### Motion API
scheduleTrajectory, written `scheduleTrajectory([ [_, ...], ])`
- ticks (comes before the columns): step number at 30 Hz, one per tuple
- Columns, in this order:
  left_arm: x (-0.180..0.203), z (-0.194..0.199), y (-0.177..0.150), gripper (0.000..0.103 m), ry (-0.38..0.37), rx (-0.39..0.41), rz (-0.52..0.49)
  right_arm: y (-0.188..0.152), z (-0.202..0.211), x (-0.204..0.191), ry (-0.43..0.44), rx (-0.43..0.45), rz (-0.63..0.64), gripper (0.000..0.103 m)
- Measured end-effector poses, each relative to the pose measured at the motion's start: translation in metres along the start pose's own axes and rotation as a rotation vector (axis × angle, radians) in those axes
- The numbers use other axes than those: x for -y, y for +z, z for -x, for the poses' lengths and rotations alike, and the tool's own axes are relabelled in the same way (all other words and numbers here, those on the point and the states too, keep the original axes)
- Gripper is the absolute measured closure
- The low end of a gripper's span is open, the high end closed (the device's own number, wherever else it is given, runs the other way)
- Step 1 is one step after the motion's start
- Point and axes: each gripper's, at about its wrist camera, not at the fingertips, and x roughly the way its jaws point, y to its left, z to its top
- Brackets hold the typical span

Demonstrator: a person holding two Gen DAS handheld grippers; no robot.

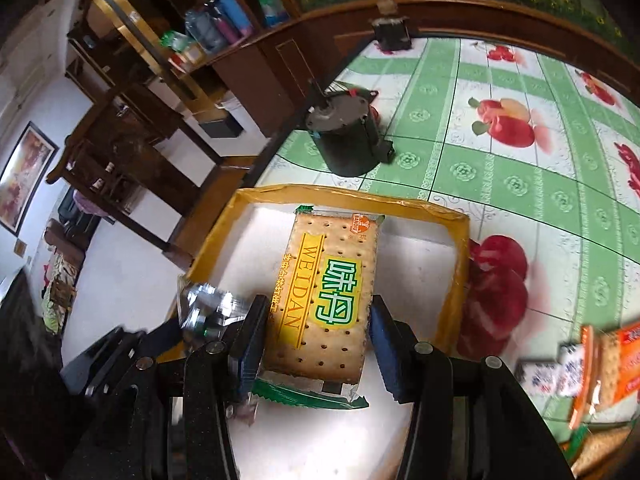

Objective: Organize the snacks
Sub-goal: 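Carry both packs into the white tray and open both grippers, then move both grippers back over the remaining snack packs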

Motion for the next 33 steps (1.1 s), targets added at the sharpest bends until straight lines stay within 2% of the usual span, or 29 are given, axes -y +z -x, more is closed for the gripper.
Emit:
scheduleTrajectory([
  [8, -0.006, -0.008, -0.003, 0.037, -0.005, -0.009, 0.027, 0.000, -0.010, -0.006, -0.036, -0.005, 0.023, 0.048],
  [12, -0.005, -0.002, -0.003, 0.027, -0.018, 0.014, 0.029, 0.001, -0.005, -0.003, 0.001, -0.012, 0.008, 0.048],
  [15, -0.003, 0.010, -0.004, 0.027, 0.002, 0.037, 0.019, -0.001, 0.008, 0.000, 0.030, 0.012, -0.006, 0.048],
  [19, -0.001, 0.035, -0.010, 0.027, -0.025, 0.094, 0.032, -0.012, 0.043, 0.008, 0.092, 0.070, -0.016, 0.048],
  [26, 0.035, 0.081, -0.037, 0.026, -0.099, 0.196, -0.006, -0.065, 0.122, 0.050, 0.201, 0.172, -0.029, 0.043],
  [30, 0.073, 0.100, -0.058, 0.023, -0.170, 0.238, -0.067, -0.110, 0.166, 0.092, 0.148, 0.260, -0.043, 0.043],
  [33, 0.101, 0.101, -0.076, 0.022, -0.241, 0.228, -0.093, -0.140, 0.186, 0.125, 0.109, 0.313, -0.060, 0.042],
])
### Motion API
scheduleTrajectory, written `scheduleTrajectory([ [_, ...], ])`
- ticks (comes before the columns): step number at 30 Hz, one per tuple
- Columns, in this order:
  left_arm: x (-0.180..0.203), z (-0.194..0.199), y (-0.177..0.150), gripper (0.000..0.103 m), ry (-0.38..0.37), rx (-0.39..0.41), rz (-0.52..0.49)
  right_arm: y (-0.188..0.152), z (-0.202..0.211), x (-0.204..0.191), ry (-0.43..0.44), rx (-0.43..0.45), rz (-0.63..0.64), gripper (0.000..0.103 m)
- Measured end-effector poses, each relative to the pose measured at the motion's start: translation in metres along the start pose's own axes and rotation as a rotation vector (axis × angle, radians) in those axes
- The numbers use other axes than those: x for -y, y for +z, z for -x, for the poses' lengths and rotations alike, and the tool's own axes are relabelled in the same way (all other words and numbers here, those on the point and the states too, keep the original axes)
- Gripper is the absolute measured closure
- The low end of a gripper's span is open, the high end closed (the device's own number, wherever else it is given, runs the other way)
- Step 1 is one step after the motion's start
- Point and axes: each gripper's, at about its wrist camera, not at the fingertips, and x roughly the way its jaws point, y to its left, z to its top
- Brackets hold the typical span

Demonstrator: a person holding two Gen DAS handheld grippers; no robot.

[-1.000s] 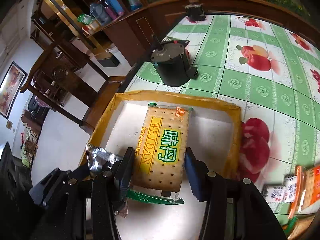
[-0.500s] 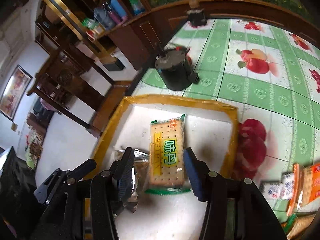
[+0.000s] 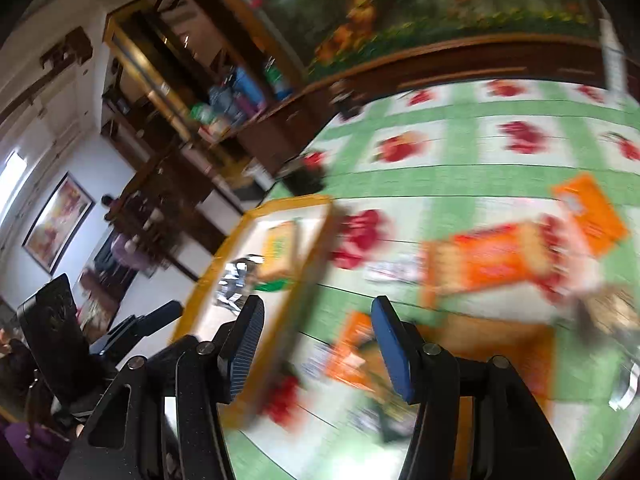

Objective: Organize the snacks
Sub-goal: 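Move both grippers back over the remaining snack packs, then grasp the orange cheese-cracker bag with the right gripper while the left grasps a white patterned packet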

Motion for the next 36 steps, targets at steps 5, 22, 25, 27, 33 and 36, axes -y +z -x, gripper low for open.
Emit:
scheduleTrajectory([
  [5, 0.051, -0.023, -0.021, 0.022, -0.074, -0.083, -0.079, -0.029, 0.025, 0.053, -0.017, 0.032, -0.040, 0.042],
  [22, 0.105, -0.105, -0.036, 0.033, -0.009, -0.253, -0.229, -0.022, 0.051, 0.097, 0.070, 0.093, -0.249, 0.036],
  [25, 0.104, -0.108, -0.033, 0.046, -0.010, -0.223, -0.228, -0.026, 0.048, 0.096, 0.034, 0.067, -0.224, 0.036],
  [27, 0.106, -0.105, -0.034, 0.070, -0.017, -0.205, -0.233, -0.027, 0.044, 0.090, -0.011, 0.042, -0.188, 0.036],
  [33, 0.104, -0.099, -0.036, 0.082, -0.028, -0.204, -0.212, -0.036, 0.022, 0.072, -0.151, -0.057, -0.043, 0.023],
  [36, 0.101, -0.098, -0.036, 0.081, -0.035, -0.204, -0.193, -0.040, 0.010, 0.062, -0.220, -0.097, 0.037, 0.023],
])
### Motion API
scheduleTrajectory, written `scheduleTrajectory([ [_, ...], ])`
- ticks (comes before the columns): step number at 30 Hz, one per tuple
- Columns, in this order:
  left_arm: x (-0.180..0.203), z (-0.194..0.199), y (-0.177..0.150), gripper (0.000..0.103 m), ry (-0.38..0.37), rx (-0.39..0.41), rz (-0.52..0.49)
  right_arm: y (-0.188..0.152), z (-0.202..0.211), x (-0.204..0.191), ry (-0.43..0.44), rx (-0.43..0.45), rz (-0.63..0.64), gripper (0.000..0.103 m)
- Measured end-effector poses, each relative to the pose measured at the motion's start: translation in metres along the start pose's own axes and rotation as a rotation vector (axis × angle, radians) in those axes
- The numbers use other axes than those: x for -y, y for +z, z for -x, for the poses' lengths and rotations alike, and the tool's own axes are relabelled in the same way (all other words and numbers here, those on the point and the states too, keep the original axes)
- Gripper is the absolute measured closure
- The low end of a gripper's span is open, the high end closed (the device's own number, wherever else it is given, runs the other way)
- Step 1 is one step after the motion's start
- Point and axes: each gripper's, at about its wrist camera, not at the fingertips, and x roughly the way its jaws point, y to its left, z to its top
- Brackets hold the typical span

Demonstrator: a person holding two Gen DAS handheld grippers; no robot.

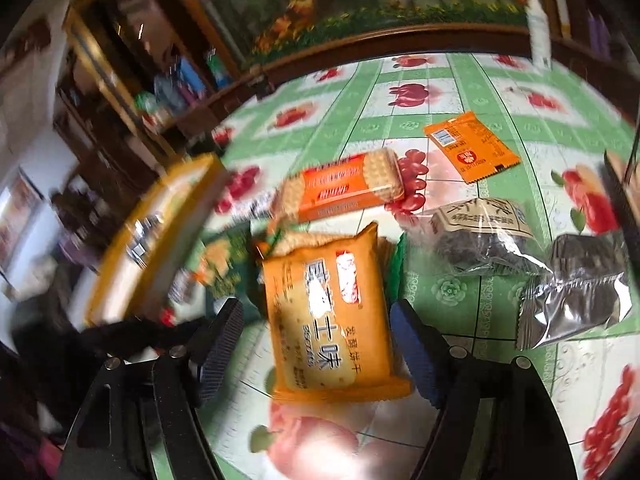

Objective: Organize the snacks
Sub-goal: 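Grasp the orange cheese-cracker bag with the right gripper while the left grasps a white patterned packet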

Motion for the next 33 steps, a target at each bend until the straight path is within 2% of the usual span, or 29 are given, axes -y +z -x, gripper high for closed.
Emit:
scheduleTrajectory([
  [2, 0.001, -0.001, 0.000, 0.078, 0.006, -0.003, -0.004, -0.003, -0.004, -0.007, -0.037, -0.013, 0.047, 0.023],
  [3, 0.002, -0.001, 0.001, 0.073, 0.009, -0.007, -0.014, -0.004, -0.006, -0.009, -0.053, -0.018, 0.063, 0.023],
  [5, 0.005, -0.002, 0.000, 0.053, 0.026, -0.023, -0.026, -0.005, -0.011, -0.011, -0.076, -0.037, 0.079, 0.023],
  [6, 0.005, -0.002, -0.001, 0.038, 0.028, -0.035, -0.021, -0.006, -0.013, -0.010, -0.085, -0.046, 0.082, 0.023],
  [12, -0.006, 0.003, -0.005, 0.037, -0.017, -0.036, 0.020, -0.007, -0.015, -0.012, -0.115, -0.050, 0.087, 0.023],
  [14, -0.006, 0.002, -0.005, 0.044, 0.014, -0.032, 0.008, -0.008, -0.018, -0.014, -0.139, -0.055, 0.102, 0.023],
  [16, -0.001, 0.002, -0.004, 0.069, 0.029, -0.023, -0.018, -0.009, -0.018, -0.016, -0.152, -0.046, 0.113, 0.023],
  [18, 0.000, 0.002, -0.003, 0.083, 0.020, -0.015, -0.016, -0.010, -0.017, -0.014, -0.153, -0.037, 0.107, 0.024],
  [19, 0.001, 0.002, -0.003, 0.083, 0.018, -0.012, -0.014, -0.010, -0.017, -0.013, -0.153, -0.034, 0.103, 0.029],
  [21, 0.000, 0.002, -0.002, 0.084, 0.015, -0.010, -0.006, -0.009, -0.015, -0.010, -0.156, -0.029, 0.090, 0.029],
  [25, -0.003, 0.008, -0.004, 0.084, -0.044, -0.007, 0.030, -0.007, -0.011, -0.007, -0.158, -0.013, 0.074, 0.030],
  [33, 0.016, 0.038, -0.002, 0.084, -0.106, 0.072, 0.004, -0.001, 0.007, 0.002, -0.091, 0.064, 0.002, 0.030],
])
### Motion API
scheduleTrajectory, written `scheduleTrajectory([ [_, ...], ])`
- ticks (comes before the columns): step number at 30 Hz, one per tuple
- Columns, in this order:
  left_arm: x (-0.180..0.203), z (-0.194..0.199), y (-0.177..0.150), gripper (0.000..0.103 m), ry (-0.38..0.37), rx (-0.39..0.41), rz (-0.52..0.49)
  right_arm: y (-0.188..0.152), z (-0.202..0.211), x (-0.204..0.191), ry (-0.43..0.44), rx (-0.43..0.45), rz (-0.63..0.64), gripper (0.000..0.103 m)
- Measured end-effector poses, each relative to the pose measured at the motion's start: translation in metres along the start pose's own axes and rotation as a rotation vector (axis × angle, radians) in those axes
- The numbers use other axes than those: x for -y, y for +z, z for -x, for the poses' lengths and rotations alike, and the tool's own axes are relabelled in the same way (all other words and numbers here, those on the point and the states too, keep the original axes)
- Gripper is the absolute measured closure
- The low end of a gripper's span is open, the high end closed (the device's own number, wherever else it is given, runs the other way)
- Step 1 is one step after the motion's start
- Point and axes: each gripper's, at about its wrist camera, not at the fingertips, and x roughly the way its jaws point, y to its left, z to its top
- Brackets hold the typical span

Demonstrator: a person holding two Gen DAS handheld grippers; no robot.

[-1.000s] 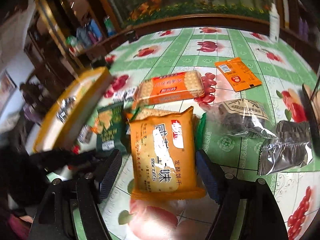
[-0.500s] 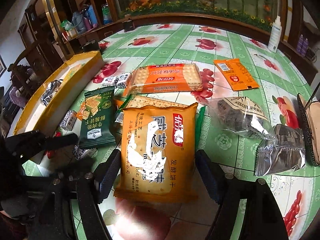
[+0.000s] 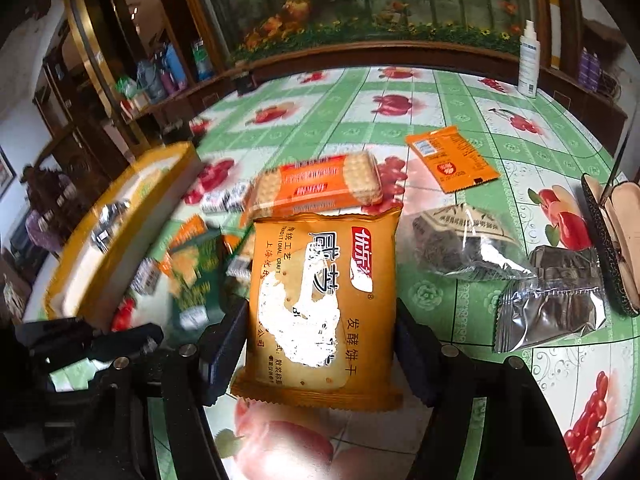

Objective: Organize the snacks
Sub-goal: 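Grasp the orange cheese-cracker bag with the right gripper while the left grasps a white patterned packet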

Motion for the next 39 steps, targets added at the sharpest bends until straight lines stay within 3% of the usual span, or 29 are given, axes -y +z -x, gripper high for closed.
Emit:
scheduleTrajectory([
  [7, 0.006, 0.019, 0.006, 0.084, -0.011, 0.044, -0.012, 0.002, 0.002, 0.003, 0.028, 0.006, -0.030, 0.030],
  [29, -0.016, 0.017, 0.002, 0.084, 0.021, 0.035, 0.036, 0.002, 0.002, 0.004, 0.048, 0.013, -0.035, 0.030],
  [39, -0.031, 0.038, 0.006, 0.084, 0.032, 0.081, 0.073, 0.003, 0.001, -0.003, 0.088, 0.010, -0.035, 0.029],
])
